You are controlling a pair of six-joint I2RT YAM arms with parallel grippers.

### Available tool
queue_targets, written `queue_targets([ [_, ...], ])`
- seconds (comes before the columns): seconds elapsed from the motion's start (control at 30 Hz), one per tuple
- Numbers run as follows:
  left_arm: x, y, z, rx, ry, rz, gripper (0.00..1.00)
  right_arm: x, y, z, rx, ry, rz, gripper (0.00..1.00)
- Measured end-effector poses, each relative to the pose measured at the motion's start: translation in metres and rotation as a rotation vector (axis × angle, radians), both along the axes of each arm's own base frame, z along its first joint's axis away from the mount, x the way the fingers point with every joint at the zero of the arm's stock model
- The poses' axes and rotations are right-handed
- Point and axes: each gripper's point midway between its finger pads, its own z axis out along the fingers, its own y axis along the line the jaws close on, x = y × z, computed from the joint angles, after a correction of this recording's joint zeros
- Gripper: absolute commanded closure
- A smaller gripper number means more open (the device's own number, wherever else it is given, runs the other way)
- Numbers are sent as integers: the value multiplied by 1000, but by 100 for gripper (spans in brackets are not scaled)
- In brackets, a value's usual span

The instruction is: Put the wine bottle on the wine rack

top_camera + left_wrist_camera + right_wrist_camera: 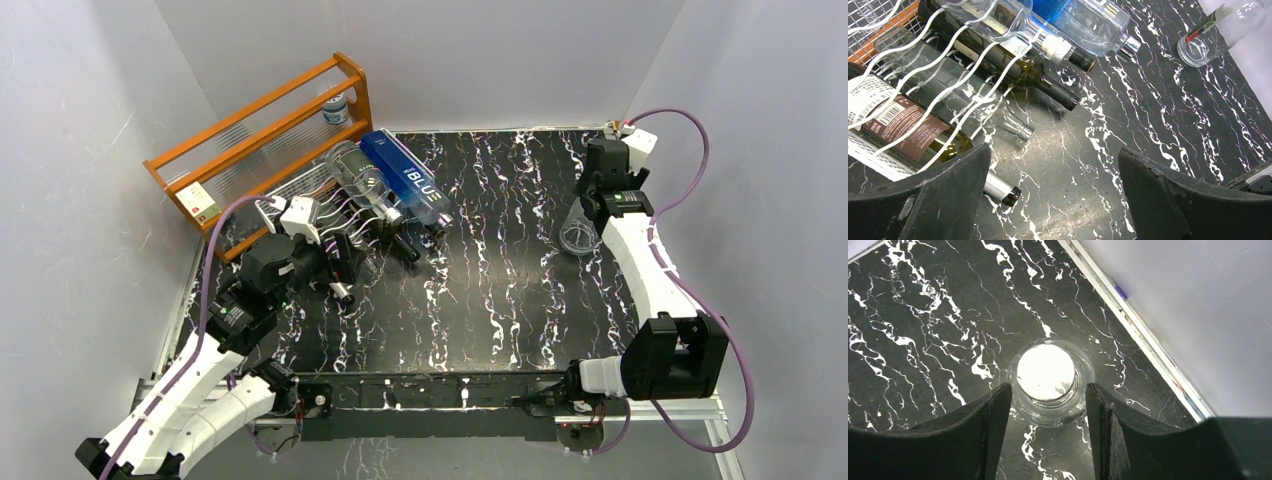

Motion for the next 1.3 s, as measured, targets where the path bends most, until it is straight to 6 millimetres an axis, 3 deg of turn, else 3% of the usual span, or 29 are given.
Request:
queue_targets([
  [0.27, 1, -1, -3, 2, 11, 0, 2, 8, -4, -20, -31, 62, 12, 64],
  [0.57, 0, 0, -3, 2, 14, 2, 2, 11, 0, -20, -24, 62, 43, 76],
  [0.8, 1, -1, -7, 10, 27, 2, 2, 4, 24, -20, 0, 91, 140, 73],
  [1.03, 1, -1, -7, 10, 28, 2, 2, -21, 82, -19, 50, 151, 341, 66],
  [1.13, 1, -1, -7, 11, 29, 2, 2, -33, 92, -18, 77, 172, 387, 59],
  [1.3, 3, -3, -11, 16, 40, -1, 2, -39, 92, -18, 81, 186, 392, 39],
])
